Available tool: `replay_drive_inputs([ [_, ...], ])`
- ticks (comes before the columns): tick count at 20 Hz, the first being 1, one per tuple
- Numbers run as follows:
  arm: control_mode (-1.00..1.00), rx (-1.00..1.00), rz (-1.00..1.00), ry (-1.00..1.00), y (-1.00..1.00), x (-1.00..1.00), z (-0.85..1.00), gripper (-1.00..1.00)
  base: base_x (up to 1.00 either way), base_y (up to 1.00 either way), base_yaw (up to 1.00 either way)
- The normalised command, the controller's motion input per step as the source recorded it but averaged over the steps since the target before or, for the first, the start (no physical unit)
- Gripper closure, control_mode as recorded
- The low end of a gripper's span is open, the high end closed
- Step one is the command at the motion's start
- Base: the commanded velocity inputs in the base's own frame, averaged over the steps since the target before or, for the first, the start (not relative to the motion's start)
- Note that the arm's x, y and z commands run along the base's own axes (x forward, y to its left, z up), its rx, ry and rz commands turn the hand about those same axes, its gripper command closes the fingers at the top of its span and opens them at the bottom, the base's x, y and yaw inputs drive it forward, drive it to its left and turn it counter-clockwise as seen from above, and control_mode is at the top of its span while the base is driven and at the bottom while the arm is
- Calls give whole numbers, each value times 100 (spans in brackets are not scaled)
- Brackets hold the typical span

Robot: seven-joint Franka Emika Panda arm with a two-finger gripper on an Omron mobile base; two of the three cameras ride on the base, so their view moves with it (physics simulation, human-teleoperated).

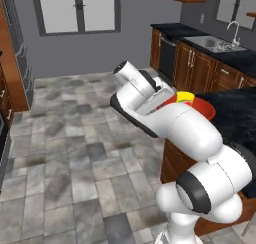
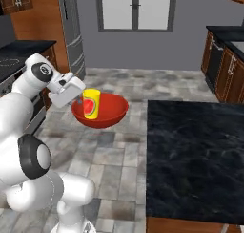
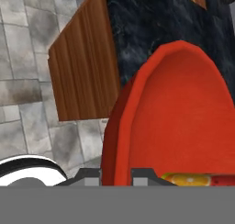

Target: Place the cup inside the bowl on the dining table and move the bowl to any counter.

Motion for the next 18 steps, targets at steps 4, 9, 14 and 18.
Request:
replay_drive_inputs([
  [4, 100, 0, 0, 0, 0, 0, 0, 100, 56, 100, -10],
  [9, 100, 0, 0, 0, 0, 0, 0, 100, 61, 89, -13],
  [14, 100, 0, 0, 0, 0, 0, 0, 100, 92, 62, -11],
  [18, 100, 0, 0, 0, 0, 0, 0, 100, 100, 49, -8],
])
